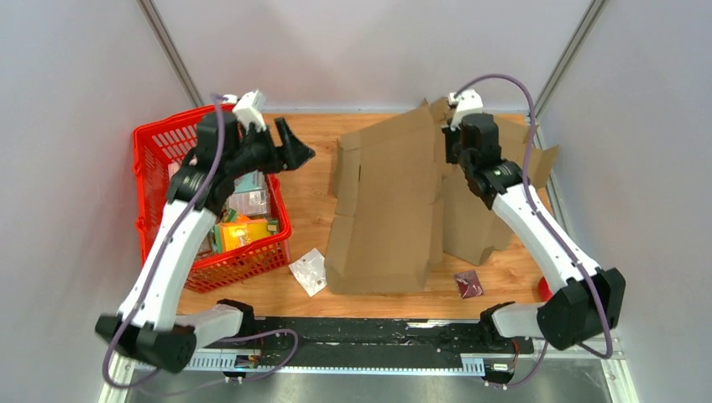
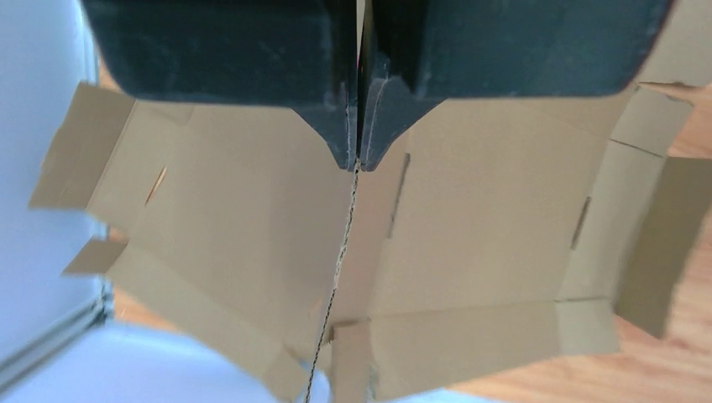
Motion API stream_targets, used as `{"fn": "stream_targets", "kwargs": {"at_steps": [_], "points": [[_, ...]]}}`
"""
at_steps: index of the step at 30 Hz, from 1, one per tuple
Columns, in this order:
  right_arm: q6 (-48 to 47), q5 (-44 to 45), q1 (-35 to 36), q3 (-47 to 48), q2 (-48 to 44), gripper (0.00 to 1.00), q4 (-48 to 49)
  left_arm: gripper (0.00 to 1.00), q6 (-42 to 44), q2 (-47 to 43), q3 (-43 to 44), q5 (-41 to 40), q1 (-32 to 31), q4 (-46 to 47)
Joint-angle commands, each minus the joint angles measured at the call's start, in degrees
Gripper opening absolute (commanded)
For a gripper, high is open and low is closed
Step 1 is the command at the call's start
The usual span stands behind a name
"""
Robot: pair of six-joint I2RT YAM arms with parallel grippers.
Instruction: Fold the paper box
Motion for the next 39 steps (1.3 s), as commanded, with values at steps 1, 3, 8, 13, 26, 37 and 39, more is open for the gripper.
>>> {"fn": "stream_targets", "kwargs": {"at_steps": [1, 3, 8, 13, 26, 37, 39], "points": [[3.86, -12.43, -4.21, -8.37, -7.88, 0.0, 6.57, 0.81, 5.12, 11.21, 10.84, -3.11, -2.63, 1.48], [6.22, -12.36, -5.18, -10.65, -9.65, 0.0, 6.49, 0.77, 8.53, 17.1, 13.84, -10.14, -6.83, -0.02], [10.7, -11.22, -6.59, -15.05, -13.61, 0.0, 7.37, 0.77, 16.19, 33.85, 27.81, -32.84, -16.6, -10.72], [14.13, -8.23, -6.77, -19.36, -14.76, 0.0, 8.95, 0.78, 14.98, 49.71, 42.4, -47.16, -20.92, -26.28], [15.11, -7.61, -7.03, -22.79, -15.81, 0.0, 11.85, 0.82, 2.23, 57.81, 34.25, -45.4, -19.25, -22.26], [16.33, -8.84, -7.29, -25.69, -17.22, 0.0, 12.82, 0.66, 3.19, 62.91, 34.34, -46.2, -17.58, -17.35], [17.03, -8.93, -7.29, -25.78, -17.22, 0.0, 12.64, 0.55, 4.51, 63.26, 34.07, -44.8, -17.58, -15.51]]}}
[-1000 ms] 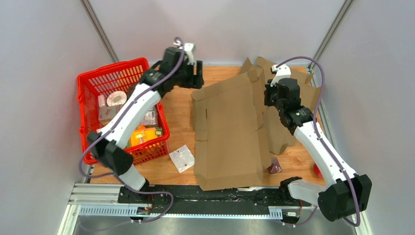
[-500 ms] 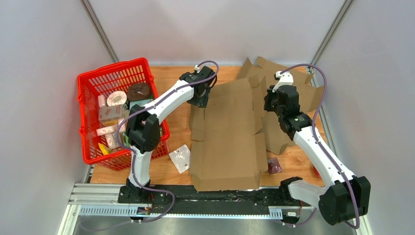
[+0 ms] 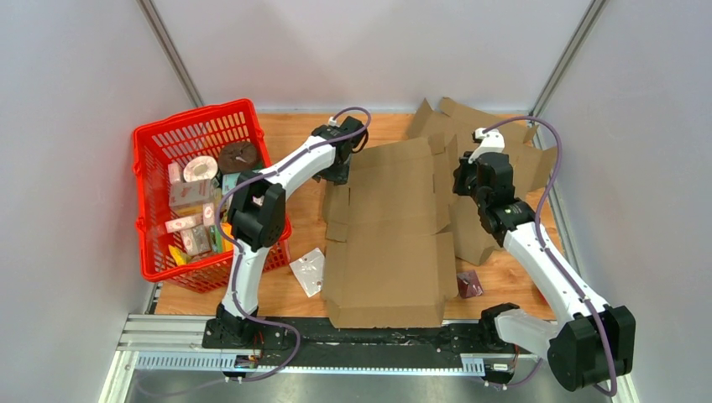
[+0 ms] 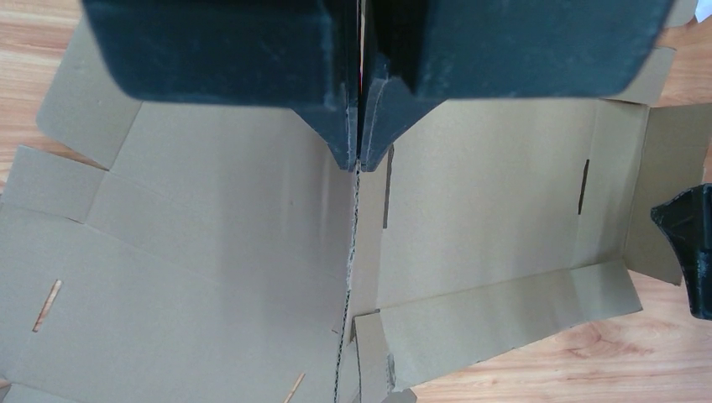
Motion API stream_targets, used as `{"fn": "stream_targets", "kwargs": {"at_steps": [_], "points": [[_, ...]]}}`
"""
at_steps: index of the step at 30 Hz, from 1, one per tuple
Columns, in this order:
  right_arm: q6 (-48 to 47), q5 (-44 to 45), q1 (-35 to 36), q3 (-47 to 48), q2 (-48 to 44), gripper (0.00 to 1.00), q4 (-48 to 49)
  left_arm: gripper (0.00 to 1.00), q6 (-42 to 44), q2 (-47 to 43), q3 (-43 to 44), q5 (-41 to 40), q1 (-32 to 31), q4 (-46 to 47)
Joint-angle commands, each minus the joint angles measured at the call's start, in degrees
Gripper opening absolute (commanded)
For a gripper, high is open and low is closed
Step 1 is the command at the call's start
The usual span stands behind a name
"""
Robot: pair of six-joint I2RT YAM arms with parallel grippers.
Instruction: Fold the paper box
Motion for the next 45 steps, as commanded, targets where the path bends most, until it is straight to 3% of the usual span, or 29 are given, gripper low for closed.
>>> {"fn": "stream_targets", "kwargs": {"at_steps": [1, 4, 5, 8, 11, 12, 15, 17, 22, 29, 33, 37, 45], "points": [[2.22, -0.01, -0.37, -0.14, -1.85, 0.0, 3.49, 0.52, 1.43, 0.4, 1.42, 0.67, 0.21, 4.5], [3.45, 1.3, -0.28, -0.49, -1.85, 0.0, 2.78, 0.32, 3.88, -0.64, 0.1, 2.95, 0.3, 7.92], [3.63, 1.65, -0.28, -0.84, -1.94, 0.0, 2.43, 0.18, 4.76, -1.09, -0.07, 2.96, 0.39, 8.36], [4.68, 4.55, -0.28, -1.02, -1.5, 0.09, 0.59, 0.01, 6.78, -4.42, -1.21, 4.71, 0.48, 10.3], [3.02, 4.82, -0.28, 1.25, 1.13, 0.35, -2.39, 0.0, 9.16, -9.43, -4.37, 8.57, 0.48, 14.33], [2.32, 5.78, -0.28, 4.31, 2.35, 0.49, -5.71, 0.0, 9.77, -11.79, -4.9, 9.71, 0.48, 14.87], [-3.83, 6.66, -0.37, 12.55, 7.27, 0.75, -12.4, 0.0, 11.88, -15.4, -6.23, 16.12, 0.48, 15.67], [-9.34, 5.36, -0.28, 17.23, 11.49, 0.76, -15.83, 0.0, 12.68, -16.82, -6.75, 20.17, 0.48, 15.49], [-22.28, -25.37, -0.89, 33.99, 25.02, 0.79, -22.43, 0.0, 12.94, -21.21, -8.25, 24.22, 0.48, 15.31], [-25.64, -38.94, -2.65, 56.16, 44.36, 0.78, -31.84, 0.0, 14.34, -25.96, -9.3, 27.39, 0.48, 14.79], [-29.41, -51.31, -3.53, 60.31, 49.02, 0.78, -33.94, 0.0, 17.07, -26.84, -9.04, 29.32, 0.48, 14.17], [-37.13, -55.91, -4.32, 64.81, 55.61, 0.74, -43.35, 0.0, 19.18, -28.33, -9.74, 29.41, 0.48, 15.13], [-36.54, -64.5, -7.57, 62.61, 58.7, 0.65, -36.51, 0.0, 20.85, -30.88, -12.19, 33.54, 0.48, 17.59]]}}
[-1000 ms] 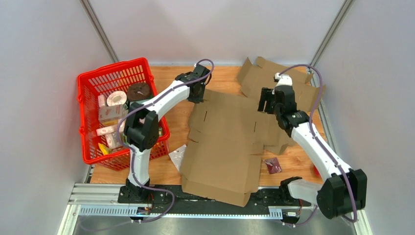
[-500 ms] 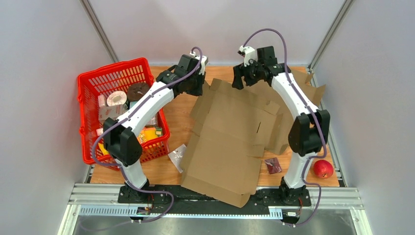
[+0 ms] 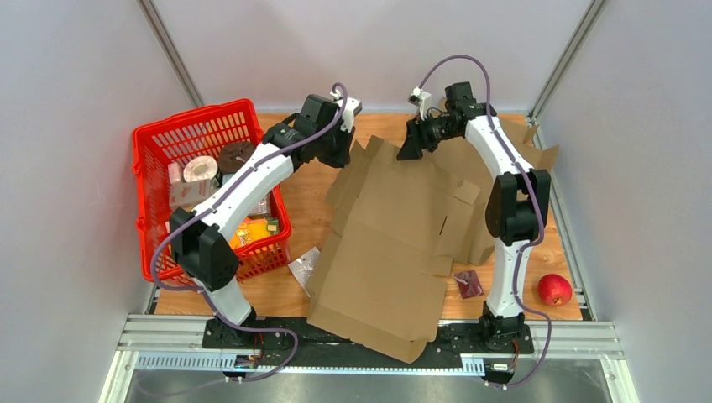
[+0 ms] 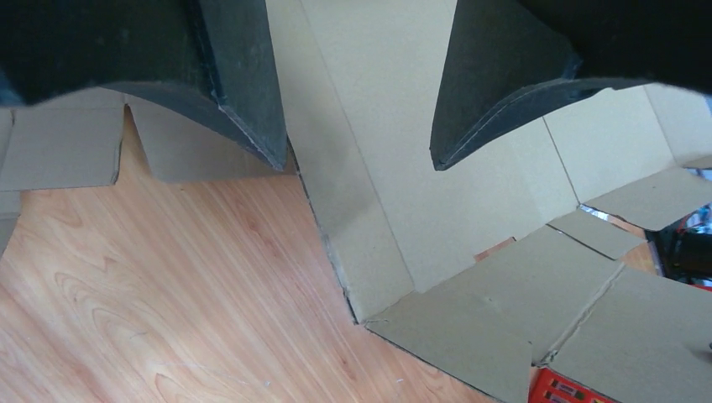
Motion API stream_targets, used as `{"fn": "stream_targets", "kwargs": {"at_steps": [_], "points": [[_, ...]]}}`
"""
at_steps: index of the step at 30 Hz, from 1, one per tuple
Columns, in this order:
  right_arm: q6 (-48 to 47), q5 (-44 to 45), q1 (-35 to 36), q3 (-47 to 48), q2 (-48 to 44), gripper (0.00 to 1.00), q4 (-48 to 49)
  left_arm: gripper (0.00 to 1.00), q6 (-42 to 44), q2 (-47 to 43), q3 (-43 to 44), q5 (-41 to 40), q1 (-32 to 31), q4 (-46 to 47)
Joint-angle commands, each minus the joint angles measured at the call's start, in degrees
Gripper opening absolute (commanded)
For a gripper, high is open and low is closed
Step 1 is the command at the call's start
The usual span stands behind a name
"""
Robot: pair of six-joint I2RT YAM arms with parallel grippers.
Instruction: Fold the paper box
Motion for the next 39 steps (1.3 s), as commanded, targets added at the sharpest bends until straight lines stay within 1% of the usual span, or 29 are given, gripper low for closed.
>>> {"fn": "stream_targets", "kwargs": {"at_steps": [1, 3, 5, 6, 7, 10, 11, 13, 14, 16, 17, 19, 20, 22, 23, 24, 26, 27, 28, 29, 30, 31, 32, 33, 35, 36, 38, 39], "points": [[-2.31, -9.4, -1.5, 0.95, 1.57, 0.63, 1.92, 0.0, 2.51, -5.53, -2.82, 3.6, -0.01, 3.96], [-3.01, -10.11, -1.58, 1.39, 2.27, 0.62, 1.92, 0.0, 2.25, -7.37, -6.16, 3.95, -0.09, 6.94], [-3.19, -8.54, -1.59, 0.25, 2.19, 0.66, 3.32, 0.0, 1.81, -8.52, -8.97, 4.13, -0.09, 9.57], [-3.28, -7.92, -1.58, -0.01, 2.27, 0.66, 3.59, 0.0, 1.55, -9.22, -9.51, 4.74, -0.09, 10.11], [-3.54, -8.7, -1.76, -0.28, 2.36, 0.66, 3.59, 0.0, 1.46, -9.57, -9.95, 4.92, -0.09, 10.9], [-5.03, -12.56, -1.85, -0.45, 2.89, 0.62, 1.75, 0.0, 1.37, -10.63, -11.09, 4.75, -0.09, 11.78], [-5.47, -13.62, -1.94, -0.63, 2.97, 0.58, 0.87, 0.0, 1.28, -10.81, -11.44, 4.66, -0.09, 12.05], [-6.96, -16.08, -1.85, -0.63, 2.98, 0.53, -0.1, 0.0, 1.37, -11.33, -11.53, 4.66, -0.09, 12.49], [-7.14, -16.43, -1.85, -0.63, 2.98, 0.46, -0.71, 0.0, 1.37, -11.42, -11.27, 4.66, -0.09, 12.58], [-7.14, -16.96, -1.76, -0.54, 2.89, 0.41, -0.63, 0.0, 1.37, -11.42, -10.83, 5.01, -0.09, 12.66], [-7.14, -16.88, -1.76, -0.54, 2.8, 0.34, -0.37, 0.0, 1.28, -11.6, -10.83, 5.01, -0.09, 12.93], [-7.49, -17.14, -1.85, -1.42, 1.58, 0.26, 0.68, 0.0, 1.02, -11.69, -11.18, 4.4, -0.09, 13.19], [-7.23, -17.58, -1.94, -1.94, 0.87, 0.18, 1.47, 0.0, 0.41, -11.77, -11.44, 3.7, -0.09, 13.1], [-5.66, -18.11, -2.02, -3.61, -0.62, 0.08, 4.45, 0.0, -0.73, -12.04, -12.67, -1.48, -0.01, 12.93], [-4.26, -18.46, -2.02, -4.23, -2.72, 0.0, 5.25, 0.0, -1.96, -12.04, -12.94, -4.19, -0.01, 12.49], [-3.9, -19.94, -2.11, -4.76, -3.69, 0.0, 5.96, 0.1, -2.93, -11.78, -13.03, -10.4, -0.09, 11.88], [-0.93, -21.09, -2.02, -7.65, -7.37, 0.0, 9.73, 0.24, -5.12, -10.2, -12.07, -15.88, -0.01, 8.9], [-0.12, -20.75, -2.02, -8.44, -8.79, 0.0, 10.79, 0.33, -5.74, -9.41, -11.1, -20.0, -0.09, 7.49], [0.67, -20.05, -2.02, -10.02, -9.76, 0.0, 12.45, 0.36, -6.44, -8.7, -8.48, -21.87, -0.09, 4.26], [2.59, -18.39, -2.02, -10.56, -11.42, 0.0, 13.16, 0.39, -7.41, -7.65, -7.24, -22.93, -0.09, 3.27], [3.05, -17.94, -2.02, -11.0, -12.05, 0.0, 13.87, 0.46, -7.59, -7.64, -6.36, -23.11, -0.09, 2.65], [3.57, -17.67, -2.02, -10.91, -12.31, 0.0, 14.31, 0.48, -7.77, -7.73, -5.22, -21.64, -0.09, 3.17], [4.01, -17.67, -1.94, -10.65, -12.4, 0.0, 14.31, 0.5, -7.6, -8.95, -5.03, -16.31, -0.09, 4.3], [4.71, -17.67, -1.85, -10.3, -12.49, 0.0, 14.23, 0.53, -7.51, -9.66, -5.03, -12.96, -0.01, 7.36], [5.25, -17.41, -1.67, -9.95, -12.67, 0.0, 14.31, 0.53, -8.73, -11.06, -4.59, -6.28, -0.27, 9.93], [5.25, -17.14, -1.24, -9.95, -13.02, 0.0, 14.23, 0.49, -9.08, -11.16, -3.72, -3.98, -0.36, 11.94], [5.6, -16.44, -0.97, -10.38, -13.46, 0.0, 14.92, 0.4, -10.31, -10.29, -1.53, -2.12, -0.36, 12.05], [5.77, -16.18, -0.71, -10.56, -13.81, 0.0, 15.28, 0.3, -10.49, -9.67, 1.53, -2.2, -0.36, 10.66]]}}
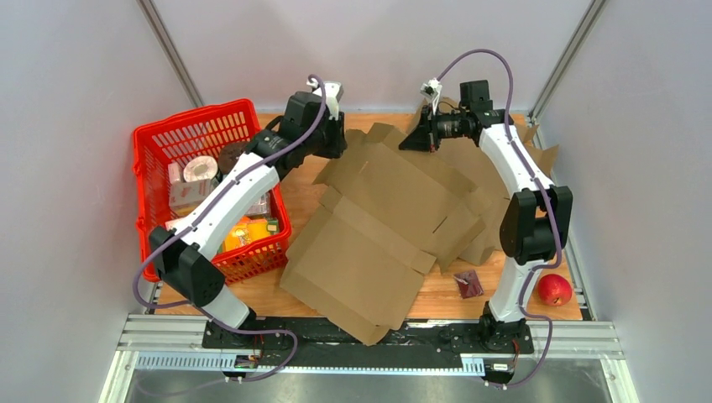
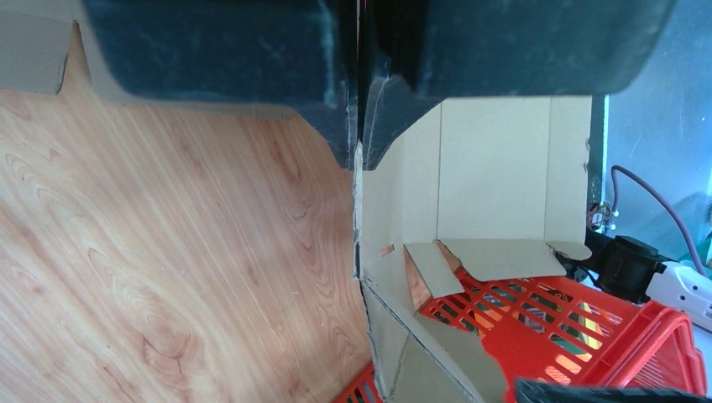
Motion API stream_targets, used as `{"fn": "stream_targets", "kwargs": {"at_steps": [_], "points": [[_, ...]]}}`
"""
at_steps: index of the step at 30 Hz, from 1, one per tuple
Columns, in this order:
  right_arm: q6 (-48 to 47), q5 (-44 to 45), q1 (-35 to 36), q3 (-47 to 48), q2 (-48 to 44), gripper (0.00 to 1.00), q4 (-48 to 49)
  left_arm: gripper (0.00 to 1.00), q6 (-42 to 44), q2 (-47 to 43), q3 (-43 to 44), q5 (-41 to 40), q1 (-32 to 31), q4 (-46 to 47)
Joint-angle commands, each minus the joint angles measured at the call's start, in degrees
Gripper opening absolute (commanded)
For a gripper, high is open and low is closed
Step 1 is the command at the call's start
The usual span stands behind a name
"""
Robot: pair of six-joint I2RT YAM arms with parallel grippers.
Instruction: Fold the paper box
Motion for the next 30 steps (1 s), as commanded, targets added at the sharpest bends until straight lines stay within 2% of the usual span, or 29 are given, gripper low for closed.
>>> {"fn": "stream_targets", "kwargs": {"at_steps": [1, 2, 4, 5, 6, 8, 9, 10, 13, 14, 15, 17, 20, 23, 30], "points": [[2.87, 1.18, 0.93, 0.5, -2.79, 0.0, 4.22, 0.24, -2.69, -0.38, 8.72, 6.15, -0.36, 1.99], [3.13, 1.62, 1.02, 0.24, -2.97, 0.0, 4.66, 0.2, -2.78, 0.07, 10.22, 4.32, -0.53, 0.85], [3.4, 1.8, 1.28, 0.23, -3.15, 0.0, 5.01, 0.24, -2.08, 0.16, 11.64, 3.08, -1.32, 0.83], [3.49, 1.54, 1.29, 0.32, -3.15, 0.0, 5.02, 0.35, -1.29, 0.07, 11.64, 3.07, -1.59, 1.45], [3.49, 1.53, 1.46, 0.23, -3.15, 0.0, 5.1, 0.42, -0.94, 0.42, 12.68, 3.07, -1.85, 2.15], [2.97, 1.45, 1.55, 0.15, -3.41, 0.0, 4.93, 0.54, 1.6, 2.43, 15.31, 4.99, -1.85, 1.37], [2.44, 1.1, 1.72, 0.23, -3.5, 0.0, 4.58, 0.54, 2.92, 3.57, 19.33, 5.96, -1.85, -0.98], [2.09, 0.75, 1.72, 0.23, -3.59, 0.0, 3.88, 0.53, 5.89, 6.54, 21.98, 6.32, -1.76, -3.01], [0.94, 0.57, 1.73, -0.2, -4.55, 0.0, 3.34, 0.38, 7.85, 13.92, 33.93, 4.48, 0.24, -13.11], [0.94, 0.48, 1.72, -0.38, -4.99, 0.0, 3.52, 0.29, 7.59, 15.78, 36.66, 8.31, 1.13, -15.14], [0.94, 0.3, 1.72, -0.47, -5.08, 0.0, 3.61, 0.27, 7.33, 17.28, 40.6, 9.82, 2.01, -17.68], [0.94, -0.13, 1.72, -0.73, -5.17, 0.0, 3.78, 0.26, 8.38, 20.02, 42.83, 11.15, 2.37, -18.93], [1.03, -0.4, 1.72, -0.82, -5.43, 0.0, 4.14, 0.26, 9.87, 20.9, 42.32, 14.84, 2.19, -18.06], [1.38, -0.14, 1.73, -0.82, -5.26, 0.0, 4.4, 0.21, 10.93, 21.25, 41.7, 16.51, 1.84, -18.15], [1.91, 0.04, 1.9, -0.65, -4.82, 0.0, 4.93, 0.2, 12.16, 20.46, 37.13, 17.57, -2.11, -14.72]]}}
